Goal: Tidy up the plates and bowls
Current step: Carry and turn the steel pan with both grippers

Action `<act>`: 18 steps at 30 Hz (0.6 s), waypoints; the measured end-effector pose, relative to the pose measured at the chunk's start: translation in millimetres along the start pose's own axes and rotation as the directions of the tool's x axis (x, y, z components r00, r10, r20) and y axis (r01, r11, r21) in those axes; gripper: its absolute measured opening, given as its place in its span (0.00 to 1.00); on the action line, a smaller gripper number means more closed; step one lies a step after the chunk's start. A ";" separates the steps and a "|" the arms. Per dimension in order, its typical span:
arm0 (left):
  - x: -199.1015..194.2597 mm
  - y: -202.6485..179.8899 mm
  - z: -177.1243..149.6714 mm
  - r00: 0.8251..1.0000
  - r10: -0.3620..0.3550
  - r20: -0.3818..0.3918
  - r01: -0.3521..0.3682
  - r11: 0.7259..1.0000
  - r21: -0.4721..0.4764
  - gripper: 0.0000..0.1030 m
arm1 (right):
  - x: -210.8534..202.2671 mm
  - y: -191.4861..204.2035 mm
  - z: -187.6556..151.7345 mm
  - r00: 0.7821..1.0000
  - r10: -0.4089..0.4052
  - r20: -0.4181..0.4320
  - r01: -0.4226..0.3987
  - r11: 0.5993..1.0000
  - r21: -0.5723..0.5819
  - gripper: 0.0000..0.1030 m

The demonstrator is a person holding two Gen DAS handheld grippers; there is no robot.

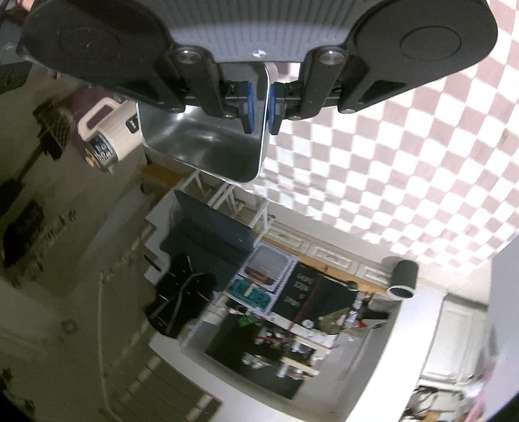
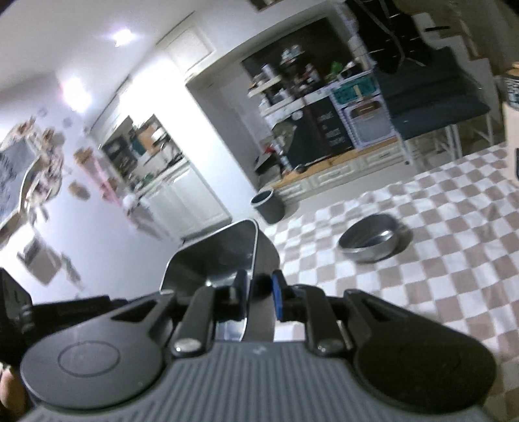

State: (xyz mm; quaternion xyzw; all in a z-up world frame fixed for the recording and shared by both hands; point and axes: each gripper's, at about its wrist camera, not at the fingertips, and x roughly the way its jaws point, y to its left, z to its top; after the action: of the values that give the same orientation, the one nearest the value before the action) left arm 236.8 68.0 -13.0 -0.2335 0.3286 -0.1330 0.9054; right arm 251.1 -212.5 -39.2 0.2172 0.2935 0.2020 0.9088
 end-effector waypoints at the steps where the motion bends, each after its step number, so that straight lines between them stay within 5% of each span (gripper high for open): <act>1: -4.5 9.0 -2.4 1.000 0.001 0.004 -0.001 1.000 -0.023 0.09 | 3.1 5.8 -3.5 1.000 0.005 -0.017 -0.006 1.000 -0.006 0.20; 10: -29.9 71.4 -23.0 0.999 0.049 0.023 -0.044 0.984 -0.170 0.08 | 29.3 28.0 -37.9 0.977 0.070 -0.202 -0.064 0.997 0.034 0.22; 18: -40.7 93.9 -24.7 0.993 0.112 0.025 -0.106 0.979 -0.174 0.08 | 46.6 48.9 -48.0 0.954 0.081 -0.289 -0.073 0.997 0.038 0.22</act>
State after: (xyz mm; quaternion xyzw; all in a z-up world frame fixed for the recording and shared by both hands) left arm 198.2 156.1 -55.9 -0.2949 0.3353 -0.0503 0.8934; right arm 244.3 -136.0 -70.1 0.2087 0.4176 0.2630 0.8443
